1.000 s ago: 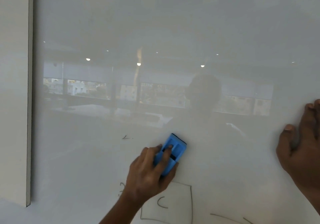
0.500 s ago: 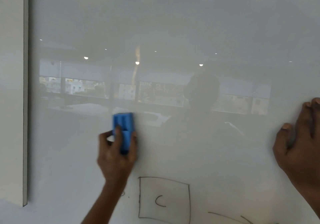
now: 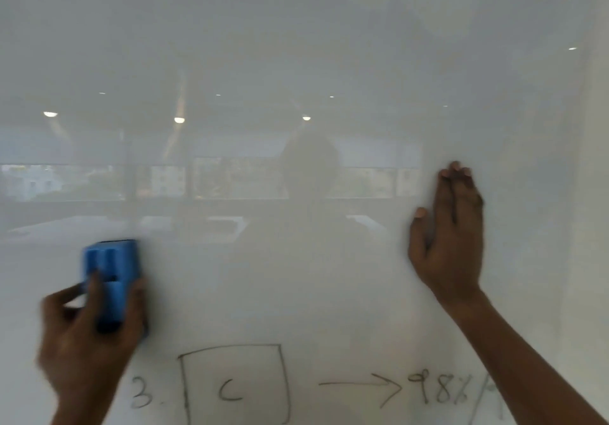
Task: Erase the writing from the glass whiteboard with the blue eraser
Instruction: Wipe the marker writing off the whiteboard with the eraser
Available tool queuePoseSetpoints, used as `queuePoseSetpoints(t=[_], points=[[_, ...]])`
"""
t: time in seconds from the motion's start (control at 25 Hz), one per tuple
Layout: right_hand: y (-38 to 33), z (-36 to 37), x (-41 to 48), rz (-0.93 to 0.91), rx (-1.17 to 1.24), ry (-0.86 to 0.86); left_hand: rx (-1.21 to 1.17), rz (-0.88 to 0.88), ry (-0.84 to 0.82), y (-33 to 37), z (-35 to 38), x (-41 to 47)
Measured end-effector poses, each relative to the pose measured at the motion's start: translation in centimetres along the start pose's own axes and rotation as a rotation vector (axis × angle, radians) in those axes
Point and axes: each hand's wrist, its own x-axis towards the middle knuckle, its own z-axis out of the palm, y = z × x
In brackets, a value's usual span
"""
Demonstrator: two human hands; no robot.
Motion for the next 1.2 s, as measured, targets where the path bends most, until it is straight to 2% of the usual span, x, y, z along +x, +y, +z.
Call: queuePoseSetpoints(t=[0.04, 0.12, 0.2, 0.28, 0.32, 0.4, 0.44, 0.48, 0.52, 0.56, 0.68, 0.8, 0.88, 1.04, 1.2], points=[[-0.2, 0.1, 0.1, 0.002, 0.003, -0.005, -0.033, -0.053, -0.041, -0.3, 0.4, 0.0], [-0.2, -0.1, 0.1, 0.029, -0.011, -0.019, -0.104, 0.017, 0.0, 0.6, 2.0, -1.1], [-0.5, -0.1, 0.0, 0.051, -0.023, -0.019, -0.13, 0.019, -0.076, 1.9, 1.9, -1.3], [-0.6, -0.1, -0.2, 0.062, -0.031, -0.016, -0.111, 0.029, -0.002, 3.6, 0.9, -2.4], [-0.6, 0.0, -0.2, 0.061, -0.032, -0.013, -0.058, 0.148, 0.052, 4.6, 0.9, -3.2], [-0.3, 0.0, -0.2, 0.052, -0.027, -0.011, 0.054, 0.514, 0.048, 6.5, 1.2, -4.3], [-0.1, 0.0, -0.2, 0.045, -0.021, -0.013, 0.084, 0.606, 0.036, 7.5, 1.2, -4.8], [0.2, -0.1, -0.2, 0.034, -0.014, -0.012, 0.111, 0.625, 0.019, 7.7, 1.1, -4.8], [0.3, -0.1, -0.2, 0.022, -0.007, -0.009, 0.133, 0.594, 0.035, 6.8, 0.8, -4.2], [0.4, -0.1, -0.2, 0.015, 0.001, -0.009, 0.145, 0.485, 0.065, 5.6, 0.4, -3.3], [0.1, 0.0, -0.2, 0.034, 0.005, -0.007, 0.09, 0.028, 0.123, 2.9, -1.1, -0.4], [-0.4, 0.1, -0.3, 0.056, -0.015, -0.007, 0.046, -0.151, 0.133, 3.0, -1.1, 0.3], [-0.5, 0.1, -0.3, 0.059, -0.02, -0.011, 0.043, -0.077, 0.084, 3.9, -0.4, -1.1], [-0.5, -0.1, -0.3, 0.068, -0.016, -0.016, 0.035, 0.388, -0.013, 8.7, 1.5, -6.0], [-0.6, -0.3, -0.1, 0.075, 0.033, -0.029, -0.008, 0.38, -0.056, 10.7, 1.9, -6.2]])
